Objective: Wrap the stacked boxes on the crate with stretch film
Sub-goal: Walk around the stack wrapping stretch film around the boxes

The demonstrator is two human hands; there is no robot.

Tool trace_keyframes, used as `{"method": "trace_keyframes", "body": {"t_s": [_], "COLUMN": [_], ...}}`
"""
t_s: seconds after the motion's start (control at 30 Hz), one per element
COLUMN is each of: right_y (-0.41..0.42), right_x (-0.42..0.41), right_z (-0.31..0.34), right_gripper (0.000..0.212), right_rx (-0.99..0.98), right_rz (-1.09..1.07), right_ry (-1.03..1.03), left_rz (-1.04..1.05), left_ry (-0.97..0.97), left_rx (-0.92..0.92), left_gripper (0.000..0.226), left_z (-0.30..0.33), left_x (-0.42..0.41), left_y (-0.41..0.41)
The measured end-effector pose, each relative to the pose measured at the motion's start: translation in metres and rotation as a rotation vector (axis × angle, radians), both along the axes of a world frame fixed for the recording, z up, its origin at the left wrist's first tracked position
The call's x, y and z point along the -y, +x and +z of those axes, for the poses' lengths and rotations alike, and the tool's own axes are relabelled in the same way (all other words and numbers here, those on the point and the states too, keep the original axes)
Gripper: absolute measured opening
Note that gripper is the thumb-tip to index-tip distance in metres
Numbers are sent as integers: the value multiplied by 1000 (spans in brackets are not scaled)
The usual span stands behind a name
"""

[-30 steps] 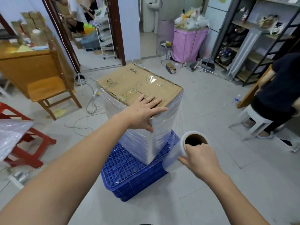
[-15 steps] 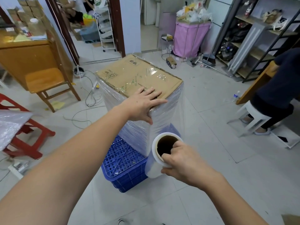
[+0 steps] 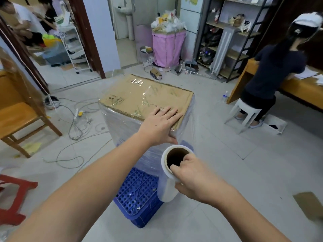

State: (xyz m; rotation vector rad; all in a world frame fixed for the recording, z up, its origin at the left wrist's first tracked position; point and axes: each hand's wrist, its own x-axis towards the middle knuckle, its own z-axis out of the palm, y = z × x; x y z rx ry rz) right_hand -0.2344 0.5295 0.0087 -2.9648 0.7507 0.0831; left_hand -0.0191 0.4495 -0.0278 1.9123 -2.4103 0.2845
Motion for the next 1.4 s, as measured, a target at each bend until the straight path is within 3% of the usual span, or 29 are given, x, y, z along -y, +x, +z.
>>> {"method": "trace_keyframes", "body": {"t_s": [0.17, 0.33, 0.43, 0.57, 0.8, 0.97, 1.13, 1.3, 1.4], "right_y": [30, 47, 57, 61, 65, 69, 75, 93, 104], "right_x": [-35, -39, -33, -27, -33, -35, -30, -23, -32], "right_z": [-4, 6, 12, 13, -3, -12, 1, 10, 9], "right_gripper": [54, 67, 74, 72, 68, 45, 26, 62, 55], "right_rx": [5, -73, -88, -48, -19, -33, -30, -16, -72], "right_rz": [-364, -536, -649, -694, -556, -523, -668, -887, -890], "right_ry": [-18, 13, 26, -9, -97, -88, 46, 19, -13], "left_rz": [-64, -266, -247, -212, -202, -202, -212, -228, -239], "left_ry": [74, 232, 233, 214, 207, 208, 198, 182, 168], "left_rx": [3, 18, 52, 28, 16, 0, -1, -16, -30], "left_gripper": [116, 119, 122, 116, 115, 115, 114, 112, 112], "left_z": [3, 26, 32, 23, 24, 25, 24, 23, 23], "left_x": [4, 20, 27, 30, 34, 34, 38, 39, 38], "left_y": [7, 51, 78, 86, 85, 86, 85, 84, 86]}}
